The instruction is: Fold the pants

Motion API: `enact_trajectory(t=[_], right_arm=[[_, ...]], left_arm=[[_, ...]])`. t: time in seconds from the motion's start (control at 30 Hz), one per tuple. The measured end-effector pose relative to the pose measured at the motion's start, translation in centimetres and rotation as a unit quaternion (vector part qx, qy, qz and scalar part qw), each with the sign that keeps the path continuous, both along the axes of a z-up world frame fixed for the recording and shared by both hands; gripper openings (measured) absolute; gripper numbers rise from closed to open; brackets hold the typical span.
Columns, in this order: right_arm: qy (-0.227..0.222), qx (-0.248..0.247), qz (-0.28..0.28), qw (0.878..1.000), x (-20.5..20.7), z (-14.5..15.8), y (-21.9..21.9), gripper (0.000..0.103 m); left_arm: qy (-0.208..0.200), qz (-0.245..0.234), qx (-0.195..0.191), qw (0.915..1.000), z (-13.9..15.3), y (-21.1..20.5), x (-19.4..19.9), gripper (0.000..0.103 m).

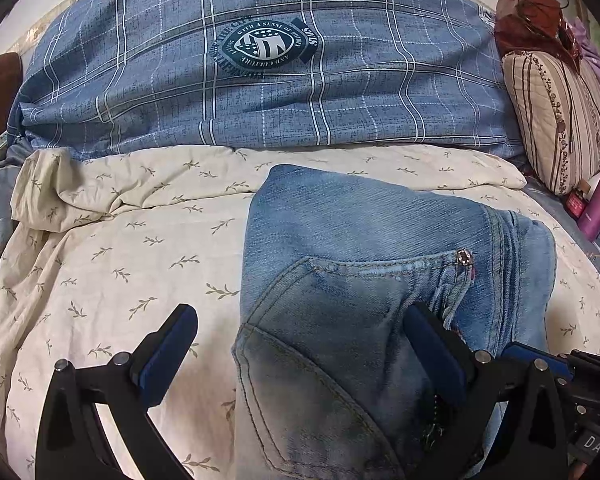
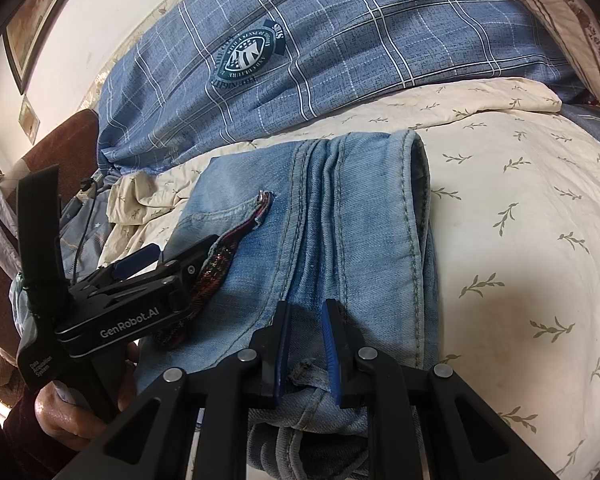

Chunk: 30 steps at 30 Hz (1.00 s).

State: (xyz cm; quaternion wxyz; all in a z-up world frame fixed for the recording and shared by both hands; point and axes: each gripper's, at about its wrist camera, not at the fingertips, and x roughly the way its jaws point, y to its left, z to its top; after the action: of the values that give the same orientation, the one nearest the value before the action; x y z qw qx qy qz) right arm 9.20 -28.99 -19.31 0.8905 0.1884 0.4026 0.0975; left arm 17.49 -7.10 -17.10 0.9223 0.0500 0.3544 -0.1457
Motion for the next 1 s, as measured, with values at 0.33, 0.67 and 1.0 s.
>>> enact_trajectory(t=[0.33,0.67,1.0], right_arm=[[-0.002,0.003,0.000,1.000,0.1,0.2,-0.1,0.020],[-0.004,0.004,-0.004,1.000,-0.1,0.2,-0.1,0.020],[-0.007,0.001,-0.003,1.000,-0.2,0.3,0.0,0.020]], left_arm=[[-0.010,-0.014,0.042,0.9990,1.0,-0.4,-1.2,0.103],[-0.037,-0.032,0.087,0.9950,2.4,-0.5,-3.4,0.103],[-0.040,-0.023,0.089,0.9950,3.5,0.0,-4.1,0.103]])
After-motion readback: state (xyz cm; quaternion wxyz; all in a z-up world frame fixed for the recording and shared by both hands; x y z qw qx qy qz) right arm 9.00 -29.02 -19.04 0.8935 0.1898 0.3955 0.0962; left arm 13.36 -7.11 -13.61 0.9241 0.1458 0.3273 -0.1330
